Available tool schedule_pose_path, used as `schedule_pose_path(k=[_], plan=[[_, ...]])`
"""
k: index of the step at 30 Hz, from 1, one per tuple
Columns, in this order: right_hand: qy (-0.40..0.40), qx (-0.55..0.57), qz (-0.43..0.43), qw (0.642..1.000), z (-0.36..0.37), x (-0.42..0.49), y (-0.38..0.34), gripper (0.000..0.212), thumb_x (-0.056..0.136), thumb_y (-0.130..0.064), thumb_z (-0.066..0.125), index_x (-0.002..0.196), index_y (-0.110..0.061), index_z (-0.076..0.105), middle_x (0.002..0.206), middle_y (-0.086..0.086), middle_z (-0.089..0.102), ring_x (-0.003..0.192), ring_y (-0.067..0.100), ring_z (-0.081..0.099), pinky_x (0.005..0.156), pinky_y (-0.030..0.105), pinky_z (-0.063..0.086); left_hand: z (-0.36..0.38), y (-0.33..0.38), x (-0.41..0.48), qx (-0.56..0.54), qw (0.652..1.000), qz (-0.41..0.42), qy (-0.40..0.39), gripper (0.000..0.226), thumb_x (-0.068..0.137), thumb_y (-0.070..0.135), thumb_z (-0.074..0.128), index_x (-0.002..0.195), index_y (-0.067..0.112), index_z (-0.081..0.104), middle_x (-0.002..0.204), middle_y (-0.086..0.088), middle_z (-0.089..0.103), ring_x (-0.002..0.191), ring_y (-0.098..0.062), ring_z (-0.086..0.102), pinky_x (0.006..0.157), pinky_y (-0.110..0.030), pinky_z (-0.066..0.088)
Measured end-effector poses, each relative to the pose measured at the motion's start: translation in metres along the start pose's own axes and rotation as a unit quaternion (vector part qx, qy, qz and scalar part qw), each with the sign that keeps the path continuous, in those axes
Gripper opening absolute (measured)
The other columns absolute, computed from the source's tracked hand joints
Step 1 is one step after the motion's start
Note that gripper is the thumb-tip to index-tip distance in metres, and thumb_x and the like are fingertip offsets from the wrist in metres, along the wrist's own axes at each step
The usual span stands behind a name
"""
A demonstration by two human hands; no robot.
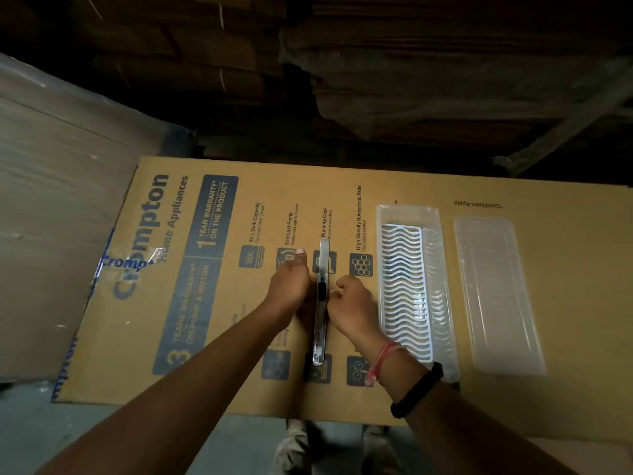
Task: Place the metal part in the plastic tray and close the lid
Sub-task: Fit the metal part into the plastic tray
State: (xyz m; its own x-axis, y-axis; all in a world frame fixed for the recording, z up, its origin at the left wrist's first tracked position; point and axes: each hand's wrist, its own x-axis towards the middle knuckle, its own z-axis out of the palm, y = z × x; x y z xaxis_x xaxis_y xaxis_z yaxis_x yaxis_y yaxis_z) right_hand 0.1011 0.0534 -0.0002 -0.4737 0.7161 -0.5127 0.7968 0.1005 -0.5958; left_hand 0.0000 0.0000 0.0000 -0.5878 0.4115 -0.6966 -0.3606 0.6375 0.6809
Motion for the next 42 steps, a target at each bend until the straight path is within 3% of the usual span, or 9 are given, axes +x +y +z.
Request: schedule_pose_path(k=[5, 9, 13, 18, 23, 25, 29, 37, 42], plan=[[-0.011, 0.032, 0.000, 0.999, 0.005, 0.003, 0.002, 0.013, 0.088, -0.017, 0.052, 0.097, -0.012, 0.061, 0.092, 0.010, 0.069, 0.083, 0.029, 0.062, 0.063, 0.032, 0.046, 0.005, 0.000, 0.002, -0.009, 1.000, -0.001, 0.007, 0.063, 0.090, 0.061, 0.025, 0.082, 0.009, 0.059, 0.087, -0.020, 0.064, 0.081, -0.032, 0.063, 0.089, -0.057, 0.052], [0.005, 0.076, 0.016, 0.997, 0.004, 0.004, 0.002, 0.016, 0.089, -0.016, 0.054, 0.100, -0.013, 0.065, 0.095, 0.007, 0.070, 0.083, 0.025, 0.062, 0.065, 0.027, 0.042, 0.009, -0.008, 0.010, -0.026, 1.000, -0.010, -0.002, 0.087, 0.075, 0.070, 0.032, 0.111, -0.005, 0.059, 0.113, -0.033, 0.063, 0.098, -0.042, 0.065, 0.087, -0.053, 0.052], [0.037, 0.148, 0.049, 0.987, 0.009, 0.011, 0.004, 0.023, 0.091, -0.020, 0.057, 0.086, -0.001, 0.069, 0.088, 0.016, 0.072, 0.081, 0.031, 0.066, 0.069, 0.035, 0.052, 0.010, -0.010, 0.012, -0.023, 1.000, -0.010, -0.008, 0.043, 0.085, 0.048, 0.050, 0.086, 0.006, 0.057, 0.082, -0.019, 0.055, 0.077, -0.029, 0.059, 0.076, -0.047, 0.053], [0.028, 0.204, 0.079, 0.975, 0.010, 0.015, 0.006, 0.028, 0.090, -0.021, 0.062, 0.082, 0.005, 0.070, 0.081, 0.020, 0.070, 0.073, 0.027, 0.061, 0.067, 0.031, 0.045, 0.008, -0.010, 0.007, -0.032, 0.999, -0.010, -0.031, 0.031, 0.088, 0.025, 0.059, 0.063, 0.007, 0.055, 0.064, -0.014, 0.049, 0.066, -0.024, 0.049, 0.068, -0.038, 0.042], [0.033, 0.248, 0.063, 0.966, 0.012, 0.013, 0.007, 0.019, 0.089, -0.023, 0.064, 0.074, -0.011, 0.068, 0.078, 0.012, 0.070, 0.075, 0.025, 0.064, 0.071, 0.036, 0.051, 0.007, -0.006, 0.002, -0.091, 0.995, 0.001, -0.047, 0.018, 0.091, 0.011, 0.060, 0.078, -0.001, 0.064, 0.078, -0.021, 0.062, 0.073, -0.028, 0.059, 0.073, -0.039, 0.053], [0.046, 0.266, 0.041, 0.962, 0.010, 0.011, 0.004, 0.018, 0.089, -0.024, 0.063, 0.074, -0.014, 0.066, 0.082, 0.016, 0.072, 0.080, 0.030, 0.068, 0.075, 0.041, 0.054, 0.006, 0.000, -0.001, -0.107, 0.993, 0.012, -0.050, 0.017, 0.092, 0.009, 0.060, 0.082, -0.003, 0.067, 0.083, -0.022, 0.066, 0.079, -0.030, 0.063, 0.080, -0.044, 0.056], [0.077, 0.283, 0.004, 0.956, -0.001, 0.006, -0.003, 0.025, 0.087, -0.035, 0.062, 0.079, -0.012, 0.066, 0.081, 0.014, 0.072, 0.079, 0.029, 0.069, 0.075, 0.046, 0.056, 0.004, 0.018, -0.008, -0.105, 0.991, 0.070, -0.050, 0.018, 0.092, 0.007, 0.060, 0.080, -0.001, 0.070, 0.062, -0.005, 0.069, 0.058, -0.013, 0.066, 0.056, -0.023, 0.056], [0.065, 0.307, -0.063, 0.947, -0.030, -0.009, -0.014, 0.019, 0.093, -0.020, 0.057, 0.081, -0.008, 0.066, 0.077, 0.014, 0.070, 0.072, 0.025, 0.065, 0.065, 0.032, 0.048, 0.010, 0.058, -0.016, -0.059, 0.988, 0.145, -0.001, 0.023, 0.092, 0.012, 0.061, 0.078, -0.004, 0.069, 0.067, -0.014, 0.065, 0.061, -0.024, 0.061, 0.069, -0.044, 0.059], [0.053, 0.339, -0.066, 0.937, -0.042, -0.026, -0.011, 0.016, 0.092, -0.013, 0.059, 0.083, -0.025, 0.064, 0.082, 0.001, 0.072, 0.076, 0.010, 0.068, 0.068, 0.021, 0.054, 0.014, 0.074, -0.026, -0.046, 0.985, 0.168, 0.004, 0.026, 0.095, 0.012, 0.057, 0.070, 0.005, 0.064, 0.060, -0.005, 0.062, 0.048, -0.008, 0.059, 0.055, -0.026, 0.054]])
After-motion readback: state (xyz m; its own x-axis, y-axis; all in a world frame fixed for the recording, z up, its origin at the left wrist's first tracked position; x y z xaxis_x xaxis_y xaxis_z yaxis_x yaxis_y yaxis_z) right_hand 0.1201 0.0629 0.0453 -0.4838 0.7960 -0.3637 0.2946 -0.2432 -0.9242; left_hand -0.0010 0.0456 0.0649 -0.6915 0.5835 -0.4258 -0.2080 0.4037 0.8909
